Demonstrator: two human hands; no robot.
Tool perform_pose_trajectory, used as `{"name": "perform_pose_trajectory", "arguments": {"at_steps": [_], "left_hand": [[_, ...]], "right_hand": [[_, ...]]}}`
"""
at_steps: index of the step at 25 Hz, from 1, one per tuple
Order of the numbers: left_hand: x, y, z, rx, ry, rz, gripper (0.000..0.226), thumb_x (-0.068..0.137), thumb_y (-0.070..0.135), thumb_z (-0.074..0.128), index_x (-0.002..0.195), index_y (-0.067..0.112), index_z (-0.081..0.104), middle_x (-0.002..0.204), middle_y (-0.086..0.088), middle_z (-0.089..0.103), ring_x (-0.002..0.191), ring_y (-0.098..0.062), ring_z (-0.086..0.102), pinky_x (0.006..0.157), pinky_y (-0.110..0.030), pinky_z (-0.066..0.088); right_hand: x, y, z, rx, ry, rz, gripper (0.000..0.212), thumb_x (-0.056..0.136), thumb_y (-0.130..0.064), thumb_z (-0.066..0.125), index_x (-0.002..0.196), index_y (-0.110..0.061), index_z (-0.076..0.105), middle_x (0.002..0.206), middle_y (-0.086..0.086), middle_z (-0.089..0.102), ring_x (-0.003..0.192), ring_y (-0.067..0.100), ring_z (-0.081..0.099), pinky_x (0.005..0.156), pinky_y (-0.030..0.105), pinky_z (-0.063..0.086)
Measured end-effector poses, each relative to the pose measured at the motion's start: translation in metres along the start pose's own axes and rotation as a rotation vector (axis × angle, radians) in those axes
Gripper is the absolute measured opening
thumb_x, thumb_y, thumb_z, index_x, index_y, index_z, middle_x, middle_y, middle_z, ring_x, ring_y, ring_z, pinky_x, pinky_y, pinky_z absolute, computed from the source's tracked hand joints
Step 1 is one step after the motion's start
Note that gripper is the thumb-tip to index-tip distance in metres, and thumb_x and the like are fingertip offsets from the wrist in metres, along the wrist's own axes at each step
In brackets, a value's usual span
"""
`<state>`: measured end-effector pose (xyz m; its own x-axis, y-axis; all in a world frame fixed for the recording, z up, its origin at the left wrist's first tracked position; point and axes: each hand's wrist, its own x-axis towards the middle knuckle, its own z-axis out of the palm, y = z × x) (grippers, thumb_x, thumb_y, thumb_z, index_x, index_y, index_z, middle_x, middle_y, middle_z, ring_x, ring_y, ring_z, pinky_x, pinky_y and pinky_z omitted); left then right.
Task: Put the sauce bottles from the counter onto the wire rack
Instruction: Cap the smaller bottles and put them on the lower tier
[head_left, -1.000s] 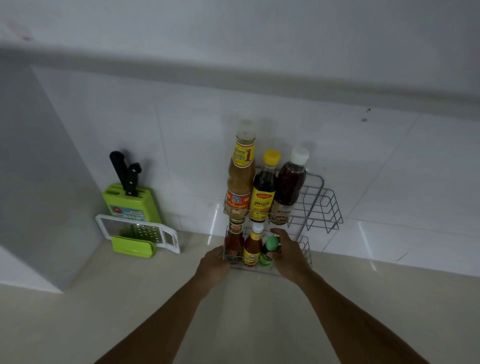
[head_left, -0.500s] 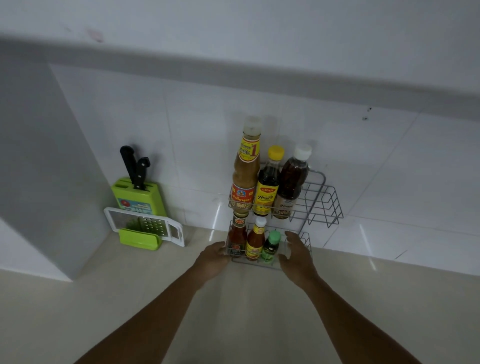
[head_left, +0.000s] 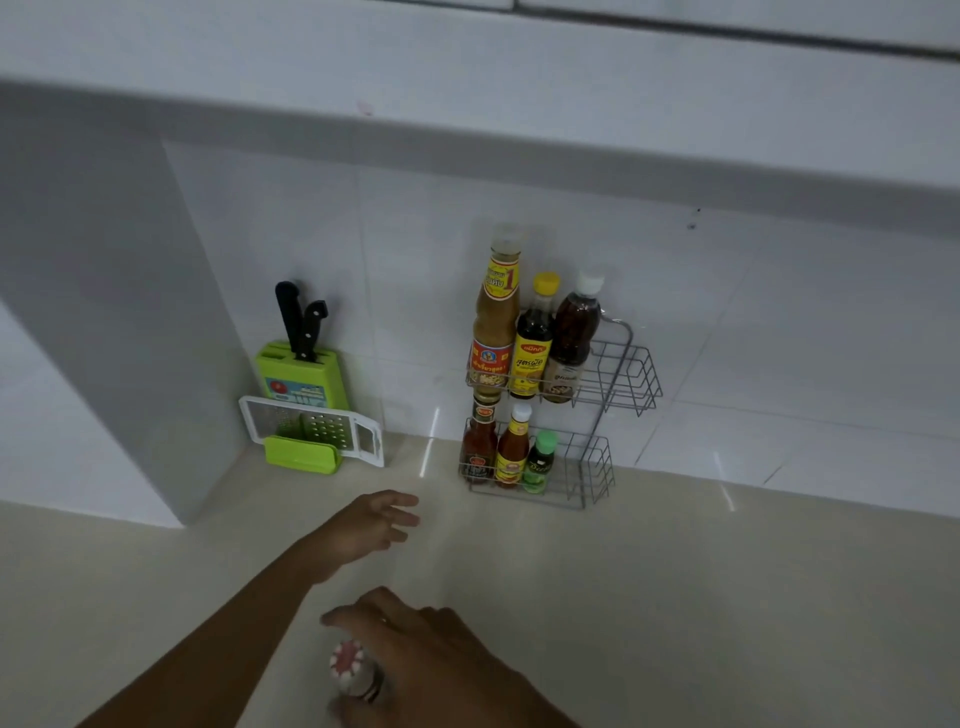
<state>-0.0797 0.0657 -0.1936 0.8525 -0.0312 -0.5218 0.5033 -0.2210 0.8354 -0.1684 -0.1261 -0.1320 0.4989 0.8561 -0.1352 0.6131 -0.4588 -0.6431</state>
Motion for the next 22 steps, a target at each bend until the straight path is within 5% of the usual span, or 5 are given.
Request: {"name": "perform_pose_trajectory", "arguments": {"at_steps": [8, 12, 14, 17, 22], "left_hand": [[-0.052, -0.054, 0.012, -0.087, -0.038, -0.034, 0.047, 0.087, 0.043, 0.057, 0.123, 0.014, 0.065, 0.115, -0.010, 0.074, 0.108, -0.029, 0.068, 0.101, -0.040, 0.050], [-0.058, -0.069, 0.029, -0.190, -0.132, 0.061, 0.079, 0.079, 0.078, 0.049, 0.112, 0.009, 0.070, 0.106, -0.015, 0.073, 0.096, -0.029, 0.068, 0.092, -0.041, 0.050], [-0.072, -0.051, 0.041, -0.047, -0.086, 0.247, 0.053, 0.076, 0.055, 0.074, 0.111, 0.015, 0.066, 0.094, -0.012, 0.070, 0.071, -0.025, 0.061, 0.065, -0.035, 0.051], [-0.084, -0.005, 0.057, 0.174, 0.046, 0.431, 0.047, 0.068, 0.023, 0.085, 0.109, 0.031, 0.062, 0.088, 0.002, 0.071, 0.069, -0.010, 0.067, 0.060, -0.031, 0.058], [-0.092, 0.050, 0.055, 0.094, -0.246, 0.390, 0.032, 0.064, 0.000, 0.071, 0.089, 0.019, 0.064, 0.072, -0.008, 0.065, 0.061, -0.023, 0.060, 0.064, -0.038, 0.052]], "right_hand": [[0.010, 0.018, 0.032, 0.065, 0.124, 0.162, 0.034, 0.092, -0.038, 0.057, 0.123, -0.026, 0.052, 0.114, 0.008, 0.065, 0.098, 0.027, 0.063, 0.072, 0.034, 0.045], [-0.002, 0.028, -0.003, 0.276, 0.451, 0.290, 0.029, 0.081, -0.049, 0.068, 0.101, -0.029, 0.062, 0.088, 0.004, 0.073, 0.078, 0.018, 0.071, 0.070, 0.042, 0.062], [-0.004, 0.029, -0.031, 0.405, 0.623, 0.302, 0.028, 0.079, -0.044, 0.075, 0.090, -0.020, 0.066, 0.076, 0.006, 0.076, 0.065, 0.021, 0.075, 0.062, 0.048, 0.063], [-0.013, 0.023, -0.081, 0.382, 0.670, 0.286, 0.030, 0.084, -0.041, 0.078, 0.089, -0.014, 0.065, 0.071, 0.007, 0.076, 0.054, 0.018, 0.074, 0.055, 0.043, 0.063], [-0.035, 0.034, -0.150, -0.544, 0.642, -0.070, 0.039, 0.093, -0.057, 0.043, 0.091, -0.022, 0.059, 0.072, -0.009, 0.061, 0.057, 0.012, 0.049, 0.050, 0.027, 0.041]]}}
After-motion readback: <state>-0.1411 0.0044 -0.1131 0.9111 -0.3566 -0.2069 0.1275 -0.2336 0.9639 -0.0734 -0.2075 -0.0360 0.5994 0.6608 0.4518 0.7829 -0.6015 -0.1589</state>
